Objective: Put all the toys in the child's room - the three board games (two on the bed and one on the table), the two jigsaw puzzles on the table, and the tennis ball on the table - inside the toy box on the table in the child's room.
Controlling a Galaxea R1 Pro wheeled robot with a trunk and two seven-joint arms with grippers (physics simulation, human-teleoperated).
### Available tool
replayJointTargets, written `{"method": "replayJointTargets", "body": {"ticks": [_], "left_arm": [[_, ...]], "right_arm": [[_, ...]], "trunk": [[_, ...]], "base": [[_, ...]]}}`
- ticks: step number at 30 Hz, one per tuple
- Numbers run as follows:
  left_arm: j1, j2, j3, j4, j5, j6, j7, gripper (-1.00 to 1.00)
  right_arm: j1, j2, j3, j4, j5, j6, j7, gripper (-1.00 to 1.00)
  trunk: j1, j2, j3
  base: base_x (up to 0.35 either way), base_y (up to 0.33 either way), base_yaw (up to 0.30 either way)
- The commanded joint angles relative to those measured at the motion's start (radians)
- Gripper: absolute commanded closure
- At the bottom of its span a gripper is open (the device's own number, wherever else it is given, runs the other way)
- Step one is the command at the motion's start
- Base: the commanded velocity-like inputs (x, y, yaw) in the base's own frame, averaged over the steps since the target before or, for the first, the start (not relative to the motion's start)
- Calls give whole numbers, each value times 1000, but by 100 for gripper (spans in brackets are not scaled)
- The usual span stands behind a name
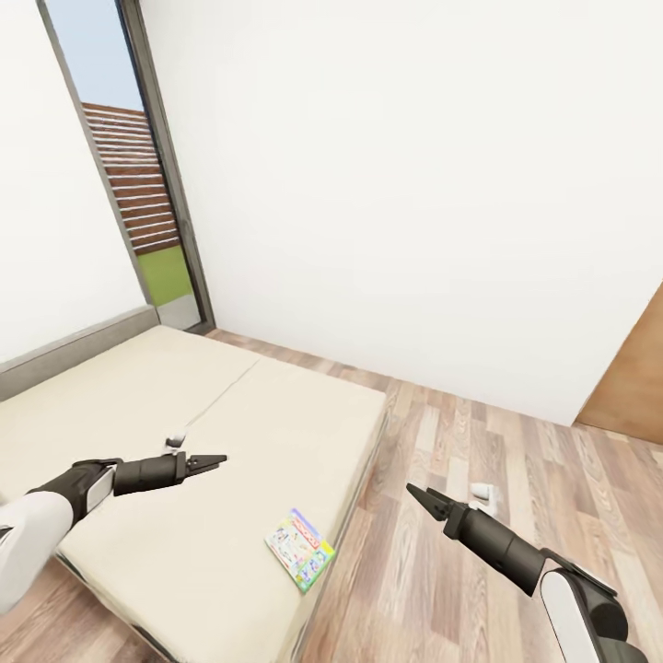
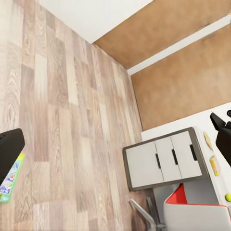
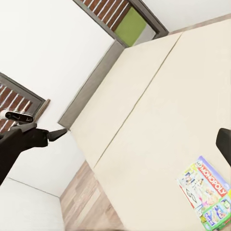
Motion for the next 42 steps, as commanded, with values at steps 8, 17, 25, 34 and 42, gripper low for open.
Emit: {"method": "replayJointTargets", "body": {"ticks": [8, 17, 25, 34, 42], "left_arm": [[-1, 1, 3, 0, -4, 10, -3, -100], [-1, -1, 3, 0, -4, 10, -2, -100], [-1, -2, 3, 0, -3, 9, -2, -100], [3, -10, 3, 0, -3, 8, 1, -100], [5, -11, 2, 0, -4, 8, 1, -100]], "right_arm": [[-1, 0, 0, 0, -5, 7, 1, -100], [-1, 0, 0, 0, -5, 7, 1, -100], [-1, 0, -1, 0, -5, 8, 1, -100], [-1, 13, -1, 1, -2, 4, 1, -100], [-1, 16, -1, 1, -2, 4, 1, -100]], "trunk": [[1, -2, 1], [1, -2, 1], [1, -2, 1], [1, -2, 1], [1, -2, 1]], "base": [[0, -23, 161], [5, -2, 134], [111, 0, 174], [14, 0, 13], [0, 0, 0]]}}
